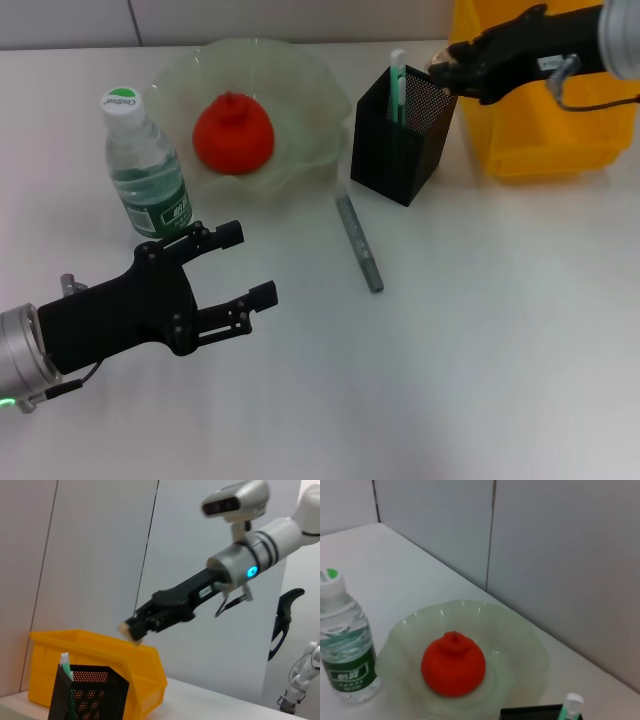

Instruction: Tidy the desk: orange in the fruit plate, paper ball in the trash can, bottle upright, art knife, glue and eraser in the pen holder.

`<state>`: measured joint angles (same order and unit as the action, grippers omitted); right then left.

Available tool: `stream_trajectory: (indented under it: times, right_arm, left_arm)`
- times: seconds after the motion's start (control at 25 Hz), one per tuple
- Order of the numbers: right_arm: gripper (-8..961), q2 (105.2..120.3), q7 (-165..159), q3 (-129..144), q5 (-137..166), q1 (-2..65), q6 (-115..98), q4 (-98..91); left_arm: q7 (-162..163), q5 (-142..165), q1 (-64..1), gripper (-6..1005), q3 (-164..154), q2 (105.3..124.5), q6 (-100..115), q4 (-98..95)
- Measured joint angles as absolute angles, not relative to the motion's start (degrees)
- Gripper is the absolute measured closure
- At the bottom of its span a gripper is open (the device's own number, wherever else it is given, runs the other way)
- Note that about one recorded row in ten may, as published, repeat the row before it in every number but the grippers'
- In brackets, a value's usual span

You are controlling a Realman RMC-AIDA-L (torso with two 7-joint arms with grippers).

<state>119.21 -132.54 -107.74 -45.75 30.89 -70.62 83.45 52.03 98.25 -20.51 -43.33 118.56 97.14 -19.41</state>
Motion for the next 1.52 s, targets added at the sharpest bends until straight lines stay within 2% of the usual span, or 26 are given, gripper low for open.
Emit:
stream_trajectory:
  times: [0.68, 0.96, 1.28, 1.52]
  right_arm:
    - [671, 119.05, -132.13, -102.55, -43.76, 34.13, -59.91, 72.21]
    - [516, 119.17, -132.13, -102.0, -44.38, 33.76, -58.0, 72.82]
    - [328, 119.14, -129.45, -102.43, -57.53, 24.62, -66.18, 89.18]
    - [327, 119.16, -134.9, -102.44, -58.93, 23.19, -74.63, 94.19]
  left_arm:
    - [52.03, 98.26, -20.57, 162, -43.33, 118.42, 97.24, -19.56]
    - [52.03, 98.26, -20.57, 161, -43.33, 118.34, 97.31, -19.82]
    - [52.03, 98.26, -20.65, 161, -43.33, 118.29, 97.36, -19.79]
    - [52.03, 98.26, -21.02, 162, -43.33, 118.33, 97.34, -19.48]
